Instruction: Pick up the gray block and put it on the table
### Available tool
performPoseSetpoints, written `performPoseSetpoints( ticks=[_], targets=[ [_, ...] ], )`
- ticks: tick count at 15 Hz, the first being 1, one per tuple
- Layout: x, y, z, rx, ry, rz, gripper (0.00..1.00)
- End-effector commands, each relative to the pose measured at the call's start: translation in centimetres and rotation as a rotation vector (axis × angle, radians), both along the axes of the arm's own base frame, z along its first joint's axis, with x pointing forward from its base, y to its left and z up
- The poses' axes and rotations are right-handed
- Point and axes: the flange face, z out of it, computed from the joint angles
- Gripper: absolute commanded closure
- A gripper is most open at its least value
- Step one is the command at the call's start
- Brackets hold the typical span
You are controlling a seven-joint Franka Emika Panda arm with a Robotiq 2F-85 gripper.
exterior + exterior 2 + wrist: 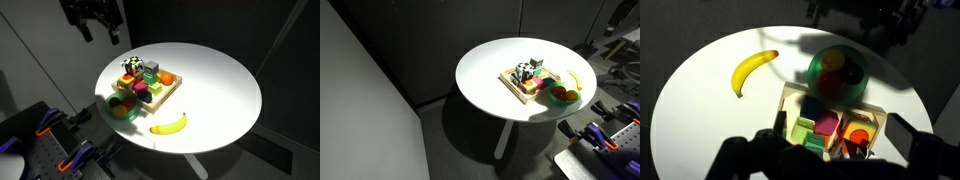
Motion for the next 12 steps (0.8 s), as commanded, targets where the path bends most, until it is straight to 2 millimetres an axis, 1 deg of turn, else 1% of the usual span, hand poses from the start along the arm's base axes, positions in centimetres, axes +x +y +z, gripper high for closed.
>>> performPoseSetpoints(
  ticks=[1, 5, 8, 10, 11, 12],
  targets=[
    [4.2, -0.3, -0.4, 0.013, 0.043, -0.035, 0.00],
    [7.8, -0.9, -1.3, 0.012, 0.083, -0.064, 0.00],
    [9.7, -1.1, -2.1, 0.019, 0.092, -0.094, 0.00],
    [10.2, -1.3, -2.0, 0.018, 0.097, -0.098, 0.00],
    [9.2, -1.1, -2.8, 0.010, 0.087, -0.069, 0.00],
    [9.6, -1.2, -2.8, 0.009, 0.090, -0.072, 0.00]
  ],
)
